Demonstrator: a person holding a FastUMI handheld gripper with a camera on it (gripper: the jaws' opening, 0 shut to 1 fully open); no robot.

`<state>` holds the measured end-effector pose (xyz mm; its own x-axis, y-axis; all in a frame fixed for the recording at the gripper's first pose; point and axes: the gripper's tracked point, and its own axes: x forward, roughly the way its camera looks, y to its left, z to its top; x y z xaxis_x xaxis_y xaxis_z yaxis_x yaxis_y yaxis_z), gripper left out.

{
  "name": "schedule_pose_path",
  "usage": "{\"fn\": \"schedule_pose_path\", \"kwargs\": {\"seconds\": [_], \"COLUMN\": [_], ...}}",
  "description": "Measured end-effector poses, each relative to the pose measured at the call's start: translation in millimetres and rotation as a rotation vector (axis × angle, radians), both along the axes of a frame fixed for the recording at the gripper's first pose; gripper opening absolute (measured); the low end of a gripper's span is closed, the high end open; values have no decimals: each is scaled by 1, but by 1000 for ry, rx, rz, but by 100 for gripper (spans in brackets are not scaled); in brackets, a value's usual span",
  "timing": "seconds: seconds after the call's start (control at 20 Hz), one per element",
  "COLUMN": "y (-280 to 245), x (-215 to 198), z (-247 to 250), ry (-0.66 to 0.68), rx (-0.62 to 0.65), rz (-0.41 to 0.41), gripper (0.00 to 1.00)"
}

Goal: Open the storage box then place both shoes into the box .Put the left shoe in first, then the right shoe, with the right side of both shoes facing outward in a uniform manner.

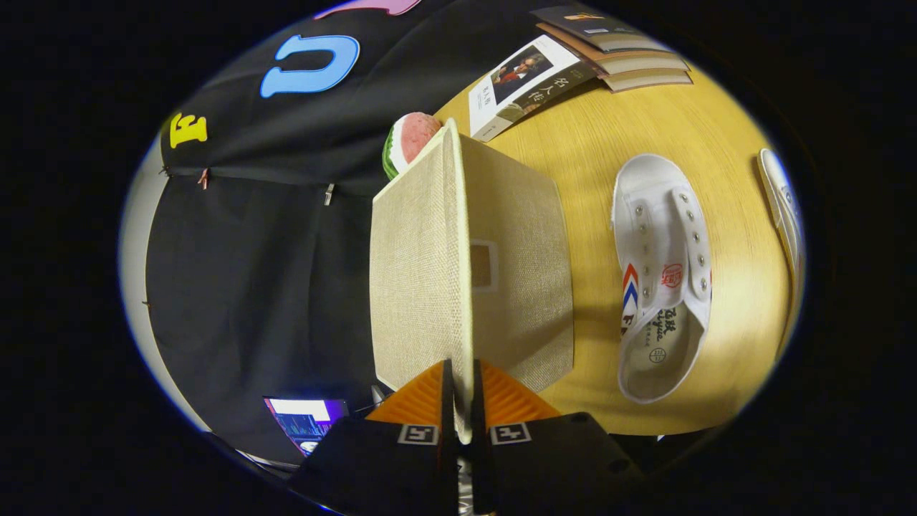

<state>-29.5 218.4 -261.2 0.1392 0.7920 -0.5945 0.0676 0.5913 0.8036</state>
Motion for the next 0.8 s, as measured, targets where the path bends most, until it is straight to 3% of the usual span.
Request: {"fn": "schedule_pose_path", "kwargs": {"seconds": [0.05, 0.2, 0.35, 0.55, 0.8], "y": [1, 0, 4, 18, 58], "x": [0, 2, 12, 13, 6], "z": [2, 10, 35, 69, 123], "ry": [-18, -76, -112, -156, -191], "rx": [-5, -30, -21, -24, 31], "rz": [19, 48, 12, 29, 35], "gripper": [7, 6, 6, 6, 6]}}
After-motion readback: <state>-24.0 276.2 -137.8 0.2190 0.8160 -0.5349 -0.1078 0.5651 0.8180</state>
